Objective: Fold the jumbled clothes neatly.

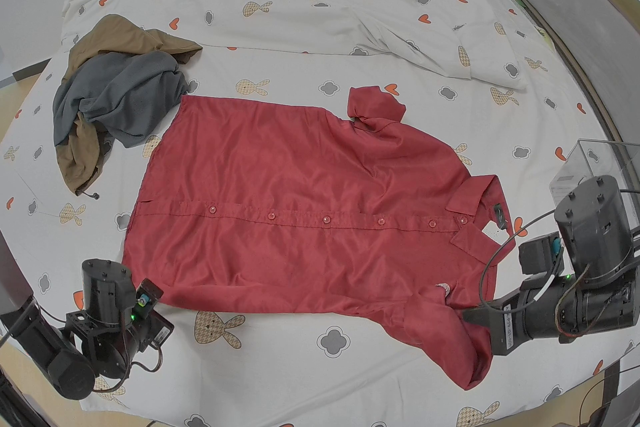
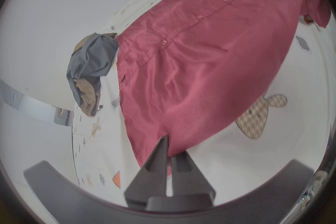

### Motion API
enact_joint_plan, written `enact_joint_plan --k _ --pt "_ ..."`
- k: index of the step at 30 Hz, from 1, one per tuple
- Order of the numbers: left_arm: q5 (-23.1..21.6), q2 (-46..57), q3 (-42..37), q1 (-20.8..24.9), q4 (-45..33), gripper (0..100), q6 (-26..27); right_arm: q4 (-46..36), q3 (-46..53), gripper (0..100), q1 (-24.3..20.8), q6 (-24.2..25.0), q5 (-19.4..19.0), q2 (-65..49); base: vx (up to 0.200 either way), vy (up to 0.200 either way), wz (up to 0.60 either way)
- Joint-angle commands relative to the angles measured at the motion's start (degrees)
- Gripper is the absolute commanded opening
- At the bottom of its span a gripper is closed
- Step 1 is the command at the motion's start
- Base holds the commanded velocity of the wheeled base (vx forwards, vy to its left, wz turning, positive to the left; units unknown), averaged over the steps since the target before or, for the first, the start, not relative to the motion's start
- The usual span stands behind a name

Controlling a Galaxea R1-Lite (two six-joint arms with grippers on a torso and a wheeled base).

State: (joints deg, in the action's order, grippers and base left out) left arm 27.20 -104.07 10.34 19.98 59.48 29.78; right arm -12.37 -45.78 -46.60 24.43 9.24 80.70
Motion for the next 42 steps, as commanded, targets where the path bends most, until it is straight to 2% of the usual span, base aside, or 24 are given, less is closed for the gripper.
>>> enact_joint_plan --k 1,7,16,33,42 --pt "0.49 0.01 4.78 -0.29 -0.24 0 1.42 0.16 -2.65 0 2.75 -0.52 0.08 0.86 0.0 0.0 0.0" --pt "0.75 -3.16 11.02 -2.84 -0.42 0 3.0 0.6 -5.82 0 4.94 -2.46 0.08 3.06 0.0 0.0 0.0" --pt "0.75 -5.35 16.03 -6.45 -0.5 0 4.76 5.08 -6.26 0 7.05 -2.81 0.08 7.28 0.0 0.0 0.0" --pt "0.66 -10.98 24.2 -5.48 -0.5 0 5.02 7.89 -9.95 0 10.22 -4.57 0.08 10.7 0.0 0.0 0.0" --pt "0.66 -14.23 29.04 -5.39 -0.5 0 5.02 7.89 -10.91 0 13.65 -6.68 0.08 13.08 0.0 0.0 0.0"
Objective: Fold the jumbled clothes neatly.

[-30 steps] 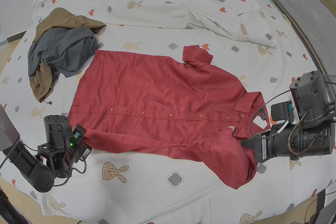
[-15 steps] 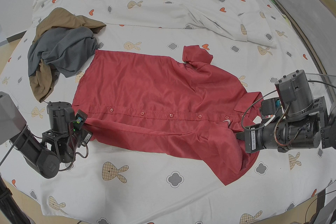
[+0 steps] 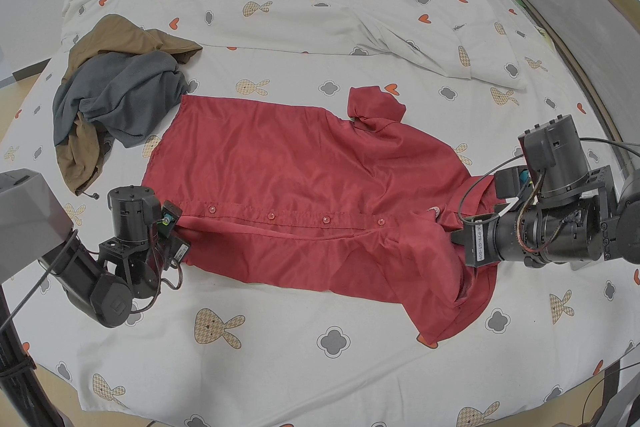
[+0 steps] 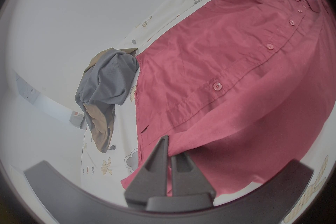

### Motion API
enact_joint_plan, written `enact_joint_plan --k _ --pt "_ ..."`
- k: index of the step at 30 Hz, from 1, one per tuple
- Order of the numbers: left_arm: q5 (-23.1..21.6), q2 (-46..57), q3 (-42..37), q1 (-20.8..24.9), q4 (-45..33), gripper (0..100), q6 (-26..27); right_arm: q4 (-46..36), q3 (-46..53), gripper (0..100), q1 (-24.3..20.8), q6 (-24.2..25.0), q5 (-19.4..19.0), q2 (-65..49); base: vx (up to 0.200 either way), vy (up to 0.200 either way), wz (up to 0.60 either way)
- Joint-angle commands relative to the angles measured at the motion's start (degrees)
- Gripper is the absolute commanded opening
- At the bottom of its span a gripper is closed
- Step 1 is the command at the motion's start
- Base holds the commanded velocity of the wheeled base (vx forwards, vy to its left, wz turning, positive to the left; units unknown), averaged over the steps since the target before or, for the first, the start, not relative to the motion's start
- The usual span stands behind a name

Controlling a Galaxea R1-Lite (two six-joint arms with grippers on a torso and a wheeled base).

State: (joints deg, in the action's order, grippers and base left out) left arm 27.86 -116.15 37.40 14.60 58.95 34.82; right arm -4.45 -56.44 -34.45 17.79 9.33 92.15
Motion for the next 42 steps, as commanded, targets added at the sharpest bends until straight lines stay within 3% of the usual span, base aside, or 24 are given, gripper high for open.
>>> enact_joint_plan --k 1,4,5,12,20,24,35,38,42 --pt "0.01 -2.32 2.24 -0.01 0.02 0 -0.01 -0.03 -0.25 0 1.58 -0.03 -0.01 1.81 0.0 0.0 0.0" --pt "0.01 -3.2 3.2 -0.01 0.02 0 -0.01 -0.03 -0.25 0 1.67 -0.12 -0.01 3.04 0.0 0.0 0.0" --pt "0.01 -3.29 3.2 -0.01 0.02 100 -0.01 -0.03 -0.25 100 1.67 -0.12 -0.01 3.04 0.0 0.0 0.0" --pt "0.01 -2.76 3.12 -0.72 0.9 100 -0.54 3.66 -1.21 100 1.76 0.23 0.17 5.94 0.0 0.0 0.0" --pt "0.01 0.4 2.68 -5.38 2.04 100 -0.45 4.8 -0.33 100 1.67 0.5 0.08 5.06 0.0 0.0 0.0" --pt "-0.17 0.22 3.12 -10.47 3.54 100 -0.89 4.8 2.83 100 2.28 0.58 -0.19 0.93 0.0 0.0 0.0" --pt "-0.17 -0.3 5.67 -13.9 6.17 100 -4.14 4.89 10.92 100 3.6 1.81 -0.89 -8.56 0.0 0.0 0.0" --pt "-0.08 2.95 5.67 -14.25 5.38 100 -9.06 4.8 13.46 100 6.15 6.12 -6.16 -9.71 0.0 0.0 0.0" --pt "-0.08 7.78 5.31 -14.25 2.22 100 -13.81 4.8 14.25 100 12.92 8.93 -19.96 -8.21 0.0 0.0 0.0"
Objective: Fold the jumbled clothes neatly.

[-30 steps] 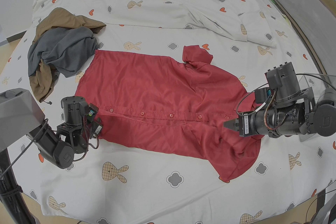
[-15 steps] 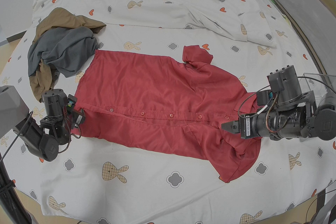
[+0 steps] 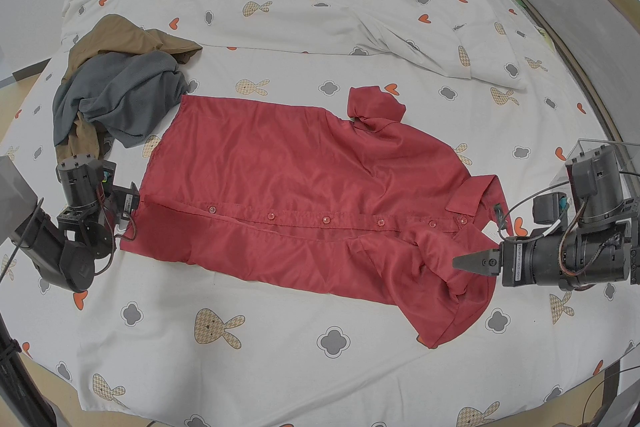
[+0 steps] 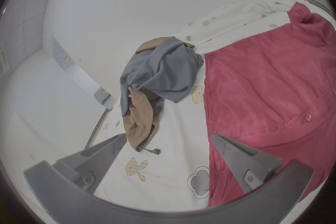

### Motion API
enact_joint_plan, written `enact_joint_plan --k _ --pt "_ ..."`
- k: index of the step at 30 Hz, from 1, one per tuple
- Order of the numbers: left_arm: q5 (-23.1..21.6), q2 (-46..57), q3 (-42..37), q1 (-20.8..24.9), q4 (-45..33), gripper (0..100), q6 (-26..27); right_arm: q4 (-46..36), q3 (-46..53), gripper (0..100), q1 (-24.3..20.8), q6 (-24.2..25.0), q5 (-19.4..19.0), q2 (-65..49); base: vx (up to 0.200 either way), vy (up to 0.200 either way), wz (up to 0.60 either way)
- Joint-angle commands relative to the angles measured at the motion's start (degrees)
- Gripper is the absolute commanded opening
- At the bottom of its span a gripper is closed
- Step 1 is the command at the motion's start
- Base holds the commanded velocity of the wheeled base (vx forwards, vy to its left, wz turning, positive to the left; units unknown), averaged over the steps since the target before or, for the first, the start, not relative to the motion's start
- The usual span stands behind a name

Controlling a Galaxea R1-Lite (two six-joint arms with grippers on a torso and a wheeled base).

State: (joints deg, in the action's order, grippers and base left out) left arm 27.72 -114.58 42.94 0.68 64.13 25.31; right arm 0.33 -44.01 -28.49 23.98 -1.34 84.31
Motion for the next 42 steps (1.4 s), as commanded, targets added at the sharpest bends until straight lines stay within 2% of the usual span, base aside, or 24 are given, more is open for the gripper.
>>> enact_joint_plan --k 1,2,4,6,7,9,11,13,14,15,16,21,23,24,27,31,32,37,42 --pt "0.05 7.97 -0.22 -0.33 -5.07 100 -5.71 0.02 1.73 100 8.8 2.83 -12.46 1.03 0.0 0.0 0.0" --pt "0.05 10.78 -0.04 -0.33 -8.94 100 -8.17 0.11 1.56 100 11.09 2.74 -16.15 3.58 0.0 0.0 0.0" --pt "-0.04 15.7 1.1 -0.33 -18.17 100 -13.18 0.2 0.94 100 14.08 2.48 -20.46 7.18 0.0 0.0 0.0" --pt "-1.09 20.27 4.53 0.02 -32.49 100 -19.68 1.96 0.85 100 16.36 2.04 -22.21 10.79 0.0 0.0 0.0" --pt "-1.27 20.54 4.88 0.11 -33.64 100 -20.21 2.13 0.85 100 16.54 2.04 -22.21 11.05 0.0 0.0 0.0" --pt "-6.8 23.26 10.5 0.64 -48.75 100 -28.21 6.17 1.12 100 17.94 2.04 -22.21 15.27 0.0 0.0 0.0" --pt "-14.45 25.37 15.16 0.81 -61.15 100 -33.83 9.08 2.35 100 18.21 2.12 -22.3 17.82 0.0 0.0 0.0" --pt "-14.45 25.37 15.16 0.81 -61.15 100 -33.83 9.08 2.35 100 18.21 2.12 -22.3 17.82 0.0 0.0 0.0" --pt "-26.49 28.09 20.17 0.81 -73.54 100 -38.23 11.8 4.11 100 17.77 2.3 -22.39 18.7 0.0 0.0 0.0" --pt "-26.49 28.09 20.17 0.81 -73.54 100 -38.23 11.8 4.11 100 17.77 2.3 -22.39 18.7 0.0 0.0 0.0" --pt "-34.05 29.41 21.84 0.81 -78.2 100 -39.28 13.73 4.28 100 17.33 2.65 -22.39 19.4 0.0 0.0 0.0" --pt "-40.9 32.49 20.52 1.6 -78.99 100 -40.07 17.6 4.37 100 16.36 4.41 -22.21 23.71 0.0 0.0 0.0" --pt "-43.28 33.98 20.08 2.31 -78.99 100 -41.04 18.57 4.37 100 16.27 6.43 -22.21 24.23 0.0 0.0 0.0" --pt "-45.83 35.21 19.91 2.92 -79.08 100 -41.74 19.53 4.28 100 16.27 8.45 -22.21 24.85 0.0 0.0 0.0" --pt "-48.11 36.53 18.94 3.8 -78.99 100 -41.74 21.12 3.93 100 16.27 9.68 -22.21 26.26 0.0 0.0 0.0" --pt "-48.11 36.8 18.06 4.94 -78.81 100 -41.57 22.35 3.84 100 15.66 10.74 -22.48 26.61 0.0 0.0 0.0" --pt "-48.11 36.88 17.89 5.03 -78.72 100 -41.48 22.61 3.75 0 15.57 11.18 -22.48 26.7 0.0 0.0 0.0" --pt "-48.11 37.15 17.18 6.52 -78.72 100 -41.22 28.15 4.55 0 15.39 13.99 -22.3 26.78 0.0 0.0 0.0" --pt "-48.02 36.44 16.92 6.61 -78.02 100 -41.13 28.59 4.98 0 15.92 14.08 -22.21 25.11 0.0 0.0 0.0"
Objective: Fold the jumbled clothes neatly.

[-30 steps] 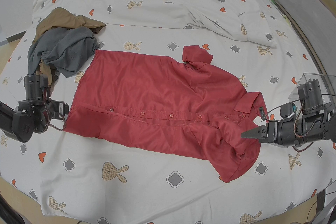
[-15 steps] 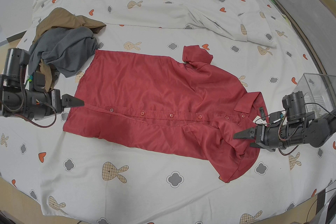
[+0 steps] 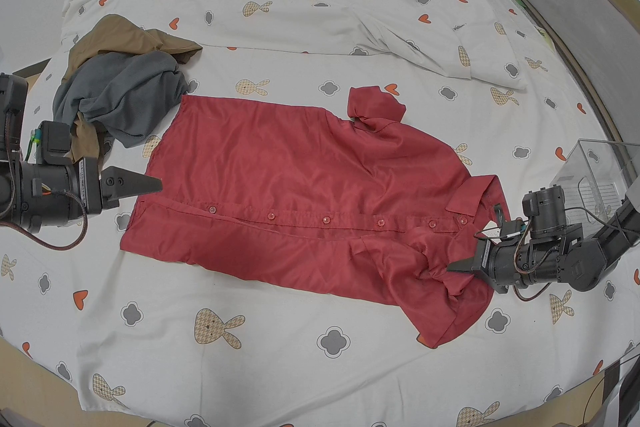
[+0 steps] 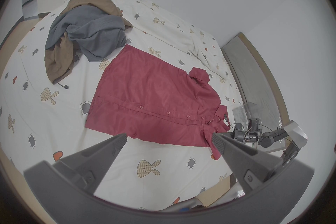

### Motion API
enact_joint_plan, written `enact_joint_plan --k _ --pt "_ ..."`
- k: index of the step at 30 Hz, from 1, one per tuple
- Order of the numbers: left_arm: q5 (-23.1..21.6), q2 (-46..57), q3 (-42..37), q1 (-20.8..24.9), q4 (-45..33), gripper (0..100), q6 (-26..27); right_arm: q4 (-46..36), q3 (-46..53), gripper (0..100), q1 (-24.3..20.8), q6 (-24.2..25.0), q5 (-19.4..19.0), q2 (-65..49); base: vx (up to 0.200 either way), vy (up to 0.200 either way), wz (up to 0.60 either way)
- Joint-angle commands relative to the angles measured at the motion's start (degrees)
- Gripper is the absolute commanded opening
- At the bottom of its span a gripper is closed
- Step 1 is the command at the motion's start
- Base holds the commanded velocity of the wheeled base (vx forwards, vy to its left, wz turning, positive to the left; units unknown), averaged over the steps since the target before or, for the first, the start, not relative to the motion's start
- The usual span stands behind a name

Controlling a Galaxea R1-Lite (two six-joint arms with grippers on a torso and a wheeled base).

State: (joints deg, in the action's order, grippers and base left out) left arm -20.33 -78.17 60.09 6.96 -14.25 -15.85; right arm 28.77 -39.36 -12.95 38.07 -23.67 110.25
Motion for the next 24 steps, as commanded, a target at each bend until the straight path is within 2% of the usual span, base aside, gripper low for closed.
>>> enact_joint_plan --k 1,11,15,16,18,20,24 --pt "0.03 -0.14 -0.5 0.33 1.07 100 0.03 0.15 0.25 0 0.55 -0.01 0.12 -2.76 0.0 0.0 0.0" --pt "0.03 -0.23 -2.78 0.33 5.11 100 -0.06 -0.38 -2.47 0 -0.59 -0.1 0.03 -10.14 0.0 0.0 0.0" --pt "0.12 -0.41 -2.87 0.33 5.2 100 -0.06 -6.45 -7.48 0 -2.96 -2.39 0.03 -11.2 0.0 0.0 0.0" --pt "0.12 -0.5 -2.87 0.25 5.2 100 -0.06 -9.43 -8.36 0 -3.66 -6.43 0.12 -11.46 0.0 0.0 0.0" --pt "0.12 -0.5 -2.87 0.25 5.2 100 -0.06 -10.31 -8.54 0 -3.84 -8.8 0.21 -11.46 0.0 0.0 0.0" --pt "0.03 -0.58 -2.96 0.25 5.2 100 -0.06 -11.1 -8.8 0 -3.93 -15.31 0.38 -11.46 0.0 0.0 0.0" --pt "0.12 -0.85 -3.05 0.25 5.29 100 -0.06 -12.25 -11.09 0 -3.75 -19.26 0.38 -11.55 0.0 0.0 0.0"
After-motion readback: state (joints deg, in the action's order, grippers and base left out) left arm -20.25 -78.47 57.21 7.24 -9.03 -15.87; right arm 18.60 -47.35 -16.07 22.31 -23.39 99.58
